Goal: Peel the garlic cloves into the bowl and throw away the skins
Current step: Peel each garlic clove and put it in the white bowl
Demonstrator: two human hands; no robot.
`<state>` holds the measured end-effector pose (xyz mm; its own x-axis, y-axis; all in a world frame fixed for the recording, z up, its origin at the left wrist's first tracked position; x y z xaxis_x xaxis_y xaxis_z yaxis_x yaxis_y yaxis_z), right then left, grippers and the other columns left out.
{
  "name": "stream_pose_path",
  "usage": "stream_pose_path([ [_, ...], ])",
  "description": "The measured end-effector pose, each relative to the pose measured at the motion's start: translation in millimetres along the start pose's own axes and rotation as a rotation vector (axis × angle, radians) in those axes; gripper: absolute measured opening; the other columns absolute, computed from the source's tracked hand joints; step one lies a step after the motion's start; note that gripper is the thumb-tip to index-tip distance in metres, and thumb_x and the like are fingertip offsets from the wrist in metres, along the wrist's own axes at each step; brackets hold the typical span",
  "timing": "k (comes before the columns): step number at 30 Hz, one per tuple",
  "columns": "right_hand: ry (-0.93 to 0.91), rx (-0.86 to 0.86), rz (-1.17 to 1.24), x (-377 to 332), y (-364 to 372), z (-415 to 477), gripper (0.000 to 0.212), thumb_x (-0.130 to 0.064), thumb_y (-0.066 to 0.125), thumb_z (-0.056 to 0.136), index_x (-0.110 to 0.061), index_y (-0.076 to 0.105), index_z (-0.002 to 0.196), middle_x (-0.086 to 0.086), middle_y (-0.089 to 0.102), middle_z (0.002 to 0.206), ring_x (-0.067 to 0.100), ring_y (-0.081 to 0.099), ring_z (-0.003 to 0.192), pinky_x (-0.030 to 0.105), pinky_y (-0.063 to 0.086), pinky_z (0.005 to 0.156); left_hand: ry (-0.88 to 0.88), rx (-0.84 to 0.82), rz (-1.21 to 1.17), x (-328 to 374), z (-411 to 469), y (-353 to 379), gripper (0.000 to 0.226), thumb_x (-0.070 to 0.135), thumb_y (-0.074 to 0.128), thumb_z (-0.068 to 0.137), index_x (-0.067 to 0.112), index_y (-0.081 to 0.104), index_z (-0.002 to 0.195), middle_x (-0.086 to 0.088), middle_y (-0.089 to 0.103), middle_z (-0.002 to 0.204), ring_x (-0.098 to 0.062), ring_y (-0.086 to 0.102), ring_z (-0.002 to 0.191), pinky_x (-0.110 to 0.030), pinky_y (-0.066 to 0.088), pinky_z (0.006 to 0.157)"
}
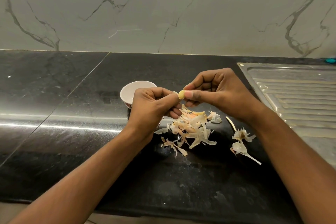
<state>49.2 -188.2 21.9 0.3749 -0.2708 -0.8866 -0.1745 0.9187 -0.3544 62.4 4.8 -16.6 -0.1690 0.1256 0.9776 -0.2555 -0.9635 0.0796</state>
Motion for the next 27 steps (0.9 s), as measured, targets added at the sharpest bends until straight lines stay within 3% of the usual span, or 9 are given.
stream_pose_path([
  [11, 0.009, 0.014, 0.049, 0.6, -8.2, 0.0, 0.022, -0.008, 0.078, 0.093, 0.002, 0.074, 0.112, 0.017, 0.081, 0.101, 0.034, 0.081, 0.091, 0.040, 0.068, 0.084, -0.069, -0.074, -0.120, 1.2, -0.6, 4.3, 0.015, 0.007, 0.070, 0.096, -0.006, 0.077, 0.096, -0.025, 0.076, 0.089, -0.028, 0.074, 0.072, -0.029, 0.063, 0.067],
  [21, -0.008, -0.046, 0.017, -1.0, -5.8, -2.3, 0.022, -0.002, 0.078, 0.091, 0.005, 0.075, 0.111, 0.015, 0.082, 0.101, 0.034, 0.081, 0.092, 0.046, 0.067, 0.085, -0.124, -0.100, -0.107, -1.5, -0.4, 3.5, 0.018, -0.001, 0.068, 0.096, -0.002, 0.077, 0.081, -0.023, 0.072, 0.077, -0.024, 0.070, 0.061, -0.025, 0.057, 0.056],
  [27, 0.005, -0.061, 0.053, -1.3, -3.4, -2.6, 0.022, -0.004, 0.074, 0.094, 0.004, 0.074, 0.115, 0.015, 0.082, 0.102, 0.033, 0.081, 0.092, 0.040, 0.068, 0.084, -0.109, -0.099, -0.126, 1.2, 0.0, 4.8, 0.019, -0.003, 0.063, 0.097, -0.003, 0.076, 0.083, -0.018, 0.069, 0.073, -0.022, 0.065, 0.061, -0.024, 0.055, 0.055],
])
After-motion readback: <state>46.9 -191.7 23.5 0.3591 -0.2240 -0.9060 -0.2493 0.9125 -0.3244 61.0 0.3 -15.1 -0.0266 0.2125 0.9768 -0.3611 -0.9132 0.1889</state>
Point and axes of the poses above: each hand's wrist, its own z-axis towards the middle knuckle, its own y-axis out of the palm, x = y × z, the point moved 5 cm from there along z, towards the middle knuckle
